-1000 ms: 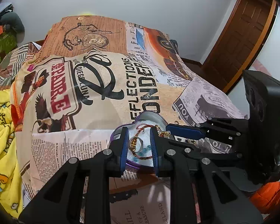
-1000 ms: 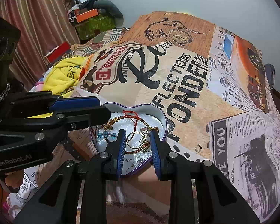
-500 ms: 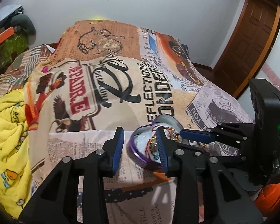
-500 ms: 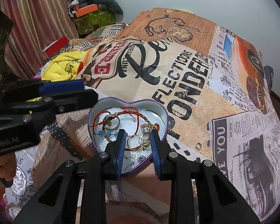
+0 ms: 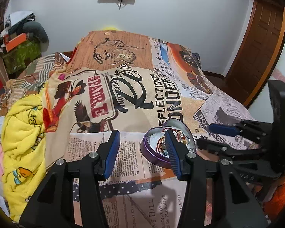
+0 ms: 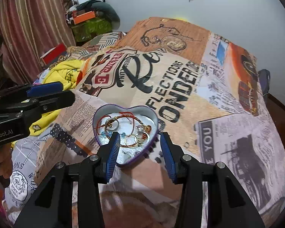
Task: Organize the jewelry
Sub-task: 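Move the right tool to the single gold hoop on the cover, then grasp the gold hoop with the right tool and lift it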
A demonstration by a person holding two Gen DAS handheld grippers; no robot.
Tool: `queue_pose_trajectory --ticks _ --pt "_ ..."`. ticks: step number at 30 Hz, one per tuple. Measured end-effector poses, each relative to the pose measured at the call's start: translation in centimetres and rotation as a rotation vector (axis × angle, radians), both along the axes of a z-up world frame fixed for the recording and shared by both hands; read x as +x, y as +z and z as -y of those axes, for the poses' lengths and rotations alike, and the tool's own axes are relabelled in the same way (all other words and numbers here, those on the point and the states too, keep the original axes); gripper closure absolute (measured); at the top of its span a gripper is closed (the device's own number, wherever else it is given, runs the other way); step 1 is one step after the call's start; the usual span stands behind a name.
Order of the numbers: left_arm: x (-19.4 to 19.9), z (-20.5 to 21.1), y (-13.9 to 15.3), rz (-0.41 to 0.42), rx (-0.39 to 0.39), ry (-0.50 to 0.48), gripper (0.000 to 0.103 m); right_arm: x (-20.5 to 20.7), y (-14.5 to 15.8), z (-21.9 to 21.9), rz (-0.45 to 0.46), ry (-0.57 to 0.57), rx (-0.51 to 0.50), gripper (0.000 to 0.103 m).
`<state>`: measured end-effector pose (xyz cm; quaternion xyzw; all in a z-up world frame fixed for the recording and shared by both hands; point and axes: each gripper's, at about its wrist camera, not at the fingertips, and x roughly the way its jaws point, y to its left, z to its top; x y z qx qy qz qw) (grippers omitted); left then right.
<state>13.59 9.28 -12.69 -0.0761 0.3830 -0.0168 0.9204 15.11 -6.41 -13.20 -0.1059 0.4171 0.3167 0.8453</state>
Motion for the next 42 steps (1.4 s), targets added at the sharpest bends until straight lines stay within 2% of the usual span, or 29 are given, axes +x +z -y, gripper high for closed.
queue_pose_trajectory --ticks 13,19,24,34,36,37,39,42 --pt "-0.5 3.8 -0.1 -0.012 0.017 -0.049 0.055 -0.5 1.0 4.7 0.017 -0.1 0.008 0.063" --pt "-0.4 6.1 -1.1 -0.036 0.03 -0.094 0.055 -0.1 -1.0 7.1 -0.035 -0.143 -0.015 0.063" --pt "-0.1 7.6 -2.3 -0.058 0.056 -0.136 0.055 0.2 -3.7 8.5 -0.119 -0.163 -0.035 0.063" --pt "1.1 8.4 -3.5 -0.079 0.047 -0.167 0.055 1.9 -6.2 7.4 -0.228 -0.136 0.037 0.063" --pt "1.2 8.4 -3.5 -0.078 0.045 -0.169 0.055 2.2 -6.4 7.0 -0.22 -0.135 0.034 0.063" --pt "1.3 8.4 -3.5 -0.077 0.044 -0.17 0.055 2.2 -6.4 6.8 -0.205 -0.131 0.025 0.065" --pt "1.4 8.5 -3.5 -0.077 0.042 -0.172 0.055 2.2 -6.5 6.4 -0.185 -0.123 0.008 0.077" --pt "1.6 8.8 -3.5 -0.08 0.038 -0.178 0.055 1.9 -6.6 6.2 -0.153 -0.106 -0.005 0.087"
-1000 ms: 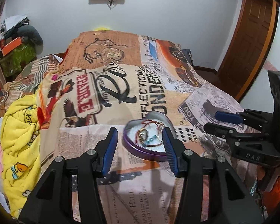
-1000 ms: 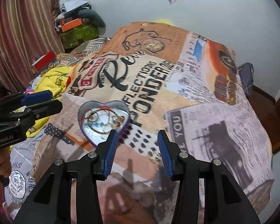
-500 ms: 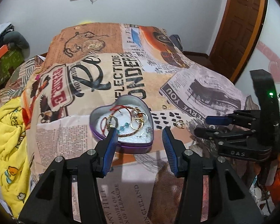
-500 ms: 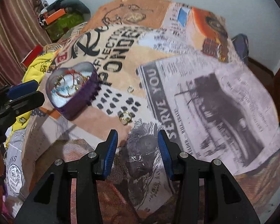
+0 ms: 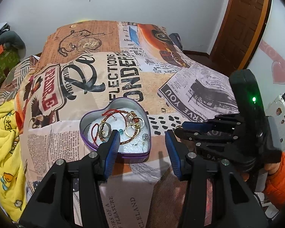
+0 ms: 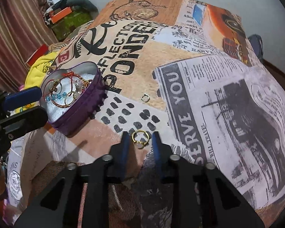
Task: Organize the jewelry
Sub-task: 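Grasp the gold hoop with the right tool and lift it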
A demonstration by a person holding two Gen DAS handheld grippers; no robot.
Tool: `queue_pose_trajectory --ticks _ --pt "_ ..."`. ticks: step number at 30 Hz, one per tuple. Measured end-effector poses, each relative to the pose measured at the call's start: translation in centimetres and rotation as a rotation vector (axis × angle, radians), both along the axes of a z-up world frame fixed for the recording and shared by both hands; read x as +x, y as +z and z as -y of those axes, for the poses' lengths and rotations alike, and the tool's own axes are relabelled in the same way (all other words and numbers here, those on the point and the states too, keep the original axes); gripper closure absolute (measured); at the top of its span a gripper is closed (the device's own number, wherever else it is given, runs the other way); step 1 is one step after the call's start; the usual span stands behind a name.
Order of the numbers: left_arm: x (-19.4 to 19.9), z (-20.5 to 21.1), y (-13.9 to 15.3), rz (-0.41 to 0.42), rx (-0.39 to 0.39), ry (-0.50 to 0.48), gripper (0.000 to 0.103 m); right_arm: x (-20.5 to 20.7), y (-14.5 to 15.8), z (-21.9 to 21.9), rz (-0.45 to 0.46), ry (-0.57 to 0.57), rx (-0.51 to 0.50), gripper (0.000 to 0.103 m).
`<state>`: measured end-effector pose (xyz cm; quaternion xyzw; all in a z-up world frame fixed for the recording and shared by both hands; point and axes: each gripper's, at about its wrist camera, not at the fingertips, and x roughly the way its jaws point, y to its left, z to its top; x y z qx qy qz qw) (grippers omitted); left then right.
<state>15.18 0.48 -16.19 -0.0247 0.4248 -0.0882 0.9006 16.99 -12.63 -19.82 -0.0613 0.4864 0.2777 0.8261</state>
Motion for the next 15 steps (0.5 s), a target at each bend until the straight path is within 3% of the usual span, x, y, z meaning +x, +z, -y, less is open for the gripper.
queue_pose_trajectory --ticks 8,15 --pt "0.5 1.8 0.5 0.008 0.002 -0.049 0.055 -0.2 0.5 0.8 0.024 -0.015 0.008 0.087" --pt "2.4 3.5 0.4 -0.013 -0.024 -0.11 0.055 0.3 2.5 4.2 0.067 -0.107 0.046 0.087"
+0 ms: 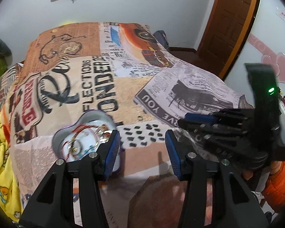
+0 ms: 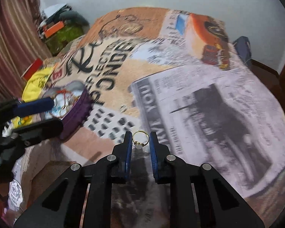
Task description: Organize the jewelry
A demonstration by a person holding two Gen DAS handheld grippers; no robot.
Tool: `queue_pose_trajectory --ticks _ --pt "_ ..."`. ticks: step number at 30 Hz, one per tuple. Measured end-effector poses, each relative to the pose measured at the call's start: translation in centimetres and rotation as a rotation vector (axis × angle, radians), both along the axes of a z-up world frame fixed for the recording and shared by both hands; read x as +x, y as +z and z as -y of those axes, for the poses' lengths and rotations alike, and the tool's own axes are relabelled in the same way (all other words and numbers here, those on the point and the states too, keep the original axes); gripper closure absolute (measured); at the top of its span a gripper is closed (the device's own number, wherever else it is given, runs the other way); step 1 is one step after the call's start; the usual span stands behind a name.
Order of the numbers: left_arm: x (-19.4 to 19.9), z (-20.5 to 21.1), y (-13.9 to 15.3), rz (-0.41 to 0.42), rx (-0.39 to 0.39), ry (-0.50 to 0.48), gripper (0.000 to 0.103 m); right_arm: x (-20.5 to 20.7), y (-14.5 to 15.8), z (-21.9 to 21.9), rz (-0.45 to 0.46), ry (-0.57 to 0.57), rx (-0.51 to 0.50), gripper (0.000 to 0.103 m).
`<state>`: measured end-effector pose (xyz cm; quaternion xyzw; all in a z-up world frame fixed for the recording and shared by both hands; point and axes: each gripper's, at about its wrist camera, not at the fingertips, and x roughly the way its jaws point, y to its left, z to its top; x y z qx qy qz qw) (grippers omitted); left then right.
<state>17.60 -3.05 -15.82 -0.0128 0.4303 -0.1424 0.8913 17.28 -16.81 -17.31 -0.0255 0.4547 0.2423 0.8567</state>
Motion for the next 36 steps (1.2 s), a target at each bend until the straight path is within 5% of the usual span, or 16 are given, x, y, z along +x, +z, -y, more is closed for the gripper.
queue_pose_trajectory --ticks 4,14,29,36 --pt "1.8 1.1 -0.5 -0.022 0.003 -0.037 0.055 0.4 1.3 2.1 0.034 -0.056 0.011 0.087" --pt "5.9 3.7 -3.5 -0.095 0.114 -0.093 0.079 1.3 2.4 4.1 0.063 -0.113 0.078 0.087" --pt "8.2 5.0 -6.2 -0.142 0.248 -0.108 0.082 2.0 1.9 4.5 0.054 -0.109 0.119 0.087" --pt "9.1 4.5 -6.3 -0.177 0.25 -0.158 0.095 1.8 2.0 4.9 0.052 -0.116 0.127 0.087"
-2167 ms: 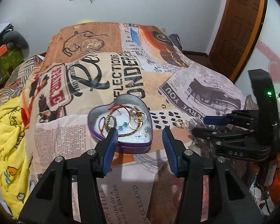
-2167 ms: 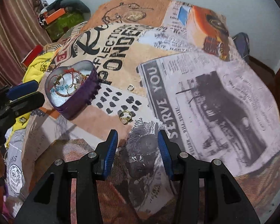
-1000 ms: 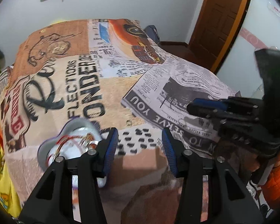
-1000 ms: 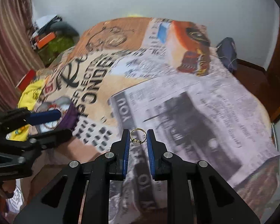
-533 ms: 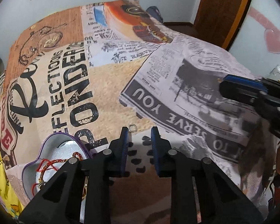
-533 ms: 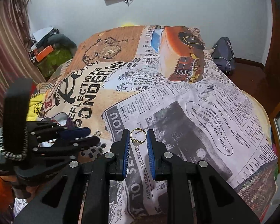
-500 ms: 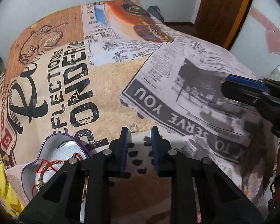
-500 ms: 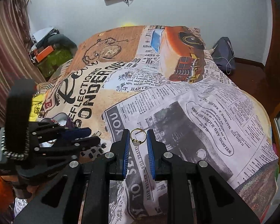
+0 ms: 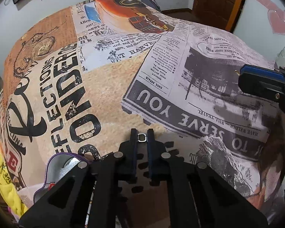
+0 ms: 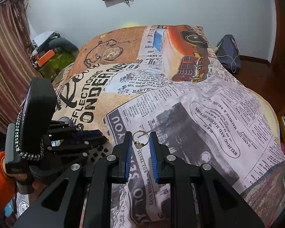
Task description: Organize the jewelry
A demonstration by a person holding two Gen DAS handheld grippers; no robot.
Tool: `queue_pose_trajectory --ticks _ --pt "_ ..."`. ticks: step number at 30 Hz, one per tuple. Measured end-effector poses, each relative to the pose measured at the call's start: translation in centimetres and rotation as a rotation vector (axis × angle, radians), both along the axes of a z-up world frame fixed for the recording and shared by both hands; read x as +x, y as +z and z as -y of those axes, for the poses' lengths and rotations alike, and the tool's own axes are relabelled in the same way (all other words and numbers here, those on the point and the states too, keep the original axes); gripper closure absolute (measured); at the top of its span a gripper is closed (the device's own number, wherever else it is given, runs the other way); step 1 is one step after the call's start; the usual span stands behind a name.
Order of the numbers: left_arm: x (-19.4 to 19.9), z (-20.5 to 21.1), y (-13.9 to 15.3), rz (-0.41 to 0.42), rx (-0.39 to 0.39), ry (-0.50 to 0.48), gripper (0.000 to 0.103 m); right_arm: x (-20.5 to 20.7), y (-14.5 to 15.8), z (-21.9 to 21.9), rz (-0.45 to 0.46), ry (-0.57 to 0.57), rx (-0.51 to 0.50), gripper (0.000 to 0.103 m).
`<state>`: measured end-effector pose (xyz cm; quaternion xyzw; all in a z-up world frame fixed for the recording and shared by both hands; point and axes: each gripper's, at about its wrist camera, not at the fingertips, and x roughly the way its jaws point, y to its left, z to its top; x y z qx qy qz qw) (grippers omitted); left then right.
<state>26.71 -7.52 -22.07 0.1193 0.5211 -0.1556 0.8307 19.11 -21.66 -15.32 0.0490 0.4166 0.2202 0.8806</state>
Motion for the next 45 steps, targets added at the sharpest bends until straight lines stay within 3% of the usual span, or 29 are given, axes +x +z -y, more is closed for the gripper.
queue_pose_trajectory --ticks 6,12,20,26,36,45 --pt "-0.9 -0.6 0.8 0.019 -0.046 0.038 0.095 -0.2 0.6 -0.3 0.008 0.009 -0.006 0.087" --pt "-3.1 -3.0 4.2 0.095 -0.132 0.109 0.095 -0.6 1.8 -1.0 0.033 0.02 -0.02 0.087" --pt "-6.4 -7.3 9.1 0.224 -0.163 0.2 0.095 -1.4 3.5 -3.0 0.068 0.043 -0.02 0.087" --pt "-8.3 -10.2 11.1 0.283 -0.168 0.243 0.095 -1.9 4.9 -5.6 0.099 0.082 -0.014 0.087" --pt "-10.1 -13.7 11.6 0.317 -0.184 0.288 0.095 -2.6 5.8 -10.7 0.128 0.16 0.003 0.087" --pt "-10.1 -14.3 9.1 0.261 -0.256 0.291 0.095 -2.3 4.2 -13.2 0.089 0.21 -0.004 0.087"
